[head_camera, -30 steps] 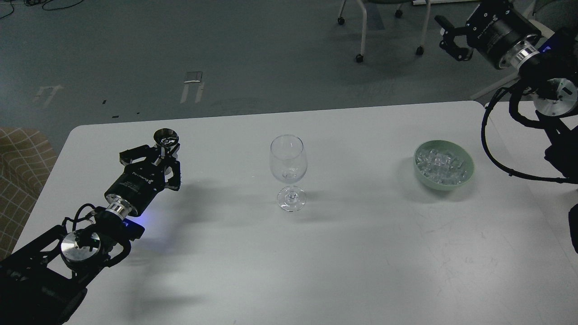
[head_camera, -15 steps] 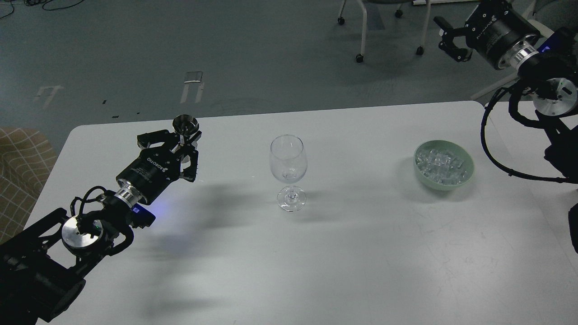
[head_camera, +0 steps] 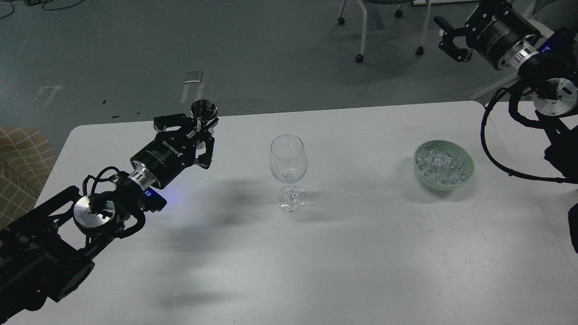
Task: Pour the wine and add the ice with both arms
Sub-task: 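Carry the jigger with the left gripper to beside the wine glass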
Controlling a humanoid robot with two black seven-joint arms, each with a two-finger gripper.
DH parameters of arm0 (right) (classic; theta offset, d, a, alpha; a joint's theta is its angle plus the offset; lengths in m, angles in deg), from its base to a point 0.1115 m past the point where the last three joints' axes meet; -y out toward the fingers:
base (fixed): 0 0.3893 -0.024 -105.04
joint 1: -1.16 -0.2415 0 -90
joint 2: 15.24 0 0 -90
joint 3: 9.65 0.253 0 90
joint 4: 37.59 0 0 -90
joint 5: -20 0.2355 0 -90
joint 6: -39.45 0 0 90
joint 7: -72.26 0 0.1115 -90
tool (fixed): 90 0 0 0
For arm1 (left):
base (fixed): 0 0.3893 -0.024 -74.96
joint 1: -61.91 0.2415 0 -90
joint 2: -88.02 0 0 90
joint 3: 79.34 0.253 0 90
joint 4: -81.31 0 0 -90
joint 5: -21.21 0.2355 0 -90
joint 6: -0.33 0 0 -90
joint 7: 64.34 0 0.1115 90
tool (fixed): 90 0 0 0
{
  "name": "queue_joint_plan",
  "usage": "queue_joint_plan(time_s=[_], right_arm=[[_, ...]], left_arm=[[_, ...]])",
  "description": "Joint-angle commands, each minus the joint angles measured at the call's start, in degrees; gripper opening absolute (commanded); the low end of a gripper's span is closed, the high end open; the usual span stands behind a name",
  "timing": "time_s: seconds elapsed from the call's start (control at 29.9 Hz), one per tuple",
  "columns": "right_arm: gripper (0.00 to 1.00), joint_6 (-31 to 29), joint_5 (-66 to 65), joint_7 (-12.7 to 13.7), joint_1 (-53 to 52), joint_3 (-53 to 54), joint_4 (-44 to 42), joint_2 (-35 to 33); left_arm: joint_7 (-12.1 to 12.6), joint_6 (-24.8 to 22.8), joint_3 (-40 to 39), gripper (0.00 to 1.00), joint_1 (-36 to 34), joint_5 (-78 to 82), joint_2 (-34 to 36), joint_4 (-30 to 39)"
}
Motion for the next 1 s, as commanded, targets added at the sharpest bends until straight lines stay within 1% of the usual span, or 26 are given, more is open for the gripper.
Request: queue_joint_plan(time_s=[0.0, 0.1, 0.43, 0.74, 0.97], right_arm=[[1.00, 0.00, 0.00, 0.00, 0.16, 0.01, 0.07, -0.07], [1.00, 0.00, 0.00, 0.00, 0.07, 0.01, 0.07, -0.07], [1.00, 0.00, 0.00, 0.00, 0.34, 0.01, 0.07, -0.07], [1.00, 0.00, 0.00, 0.00, 0.43, 0.01, 0.07, -0.07], [1.00, 0.00, 0.00, -0.09, 0.51, 0.01, 0.07, -0.07]], left_arm=[[0.00, 0.36, 0.74, 0.00, -0.62, 0.09, -0.07, 0.15], [0.00, 1.41, 2.13, 0.00, -1.75, 0.09, -0.07, 1.20], [0.08, 1.59, 6.00, 0.00, -4.04, 0.09, -0.07, 2.52], [0.08, 1.76, 6.98, 0.00, -5.01, 0.09, -0.51, 3.05], [0.08, 2.99, 8.56, 0.00, -6.50, 0.09, -0.51, 4.02]])
